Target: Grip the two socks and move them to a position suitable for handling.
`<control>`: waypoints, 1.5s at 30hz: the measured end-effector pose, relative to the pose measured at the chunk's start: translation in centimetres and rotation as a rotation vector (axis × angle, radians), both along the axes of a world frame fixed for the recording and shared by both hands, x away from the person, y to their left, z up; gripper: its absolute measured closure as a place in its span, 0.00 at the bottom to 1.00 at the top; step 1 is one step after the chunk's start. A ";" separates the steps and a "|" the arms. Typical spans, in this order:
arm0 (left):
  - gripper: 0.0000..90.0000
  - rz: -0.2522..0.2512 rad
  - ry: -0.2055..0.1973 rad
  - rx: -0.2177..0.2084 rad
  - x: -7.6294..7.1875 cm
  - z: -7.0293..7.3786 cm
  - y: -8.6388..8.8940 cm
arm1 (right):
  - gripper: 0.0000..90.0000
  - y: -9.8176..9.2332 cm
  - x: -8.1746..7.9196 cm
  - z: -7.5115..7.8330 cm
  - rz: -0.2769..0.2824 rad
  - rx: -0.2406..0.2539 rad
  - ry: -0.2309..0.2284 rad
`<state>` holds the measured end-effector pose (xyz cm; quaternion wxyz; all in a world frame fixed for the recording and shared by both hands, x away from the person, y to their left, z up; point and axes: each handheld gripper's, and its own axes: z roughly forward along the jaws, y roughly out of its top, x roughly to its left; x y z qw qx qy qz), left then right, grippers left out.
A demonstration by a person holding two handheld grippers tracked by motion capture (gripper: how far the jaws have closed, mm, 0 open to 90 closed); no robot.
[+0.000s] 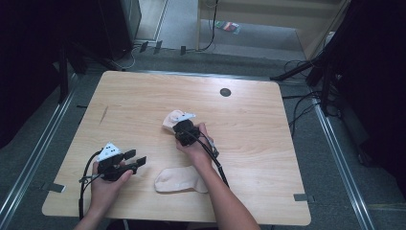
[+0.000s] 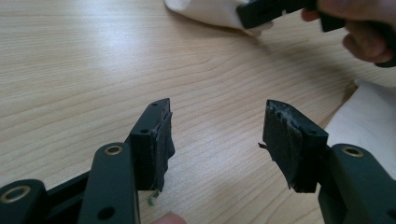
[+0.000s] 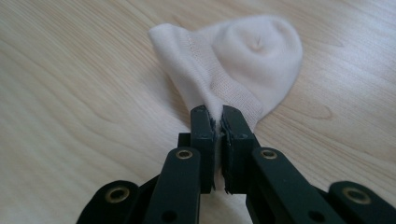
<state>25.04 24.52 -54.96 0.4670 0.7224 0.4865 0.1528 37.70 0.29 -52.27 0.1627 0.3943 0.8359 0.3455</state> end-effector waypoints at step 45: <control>0.63 -0.085 0.029 -0.017 5.1 1.6 -5.6 | 0.67 -16.8 -4.0 -0.2 -0.301 0.233 0.003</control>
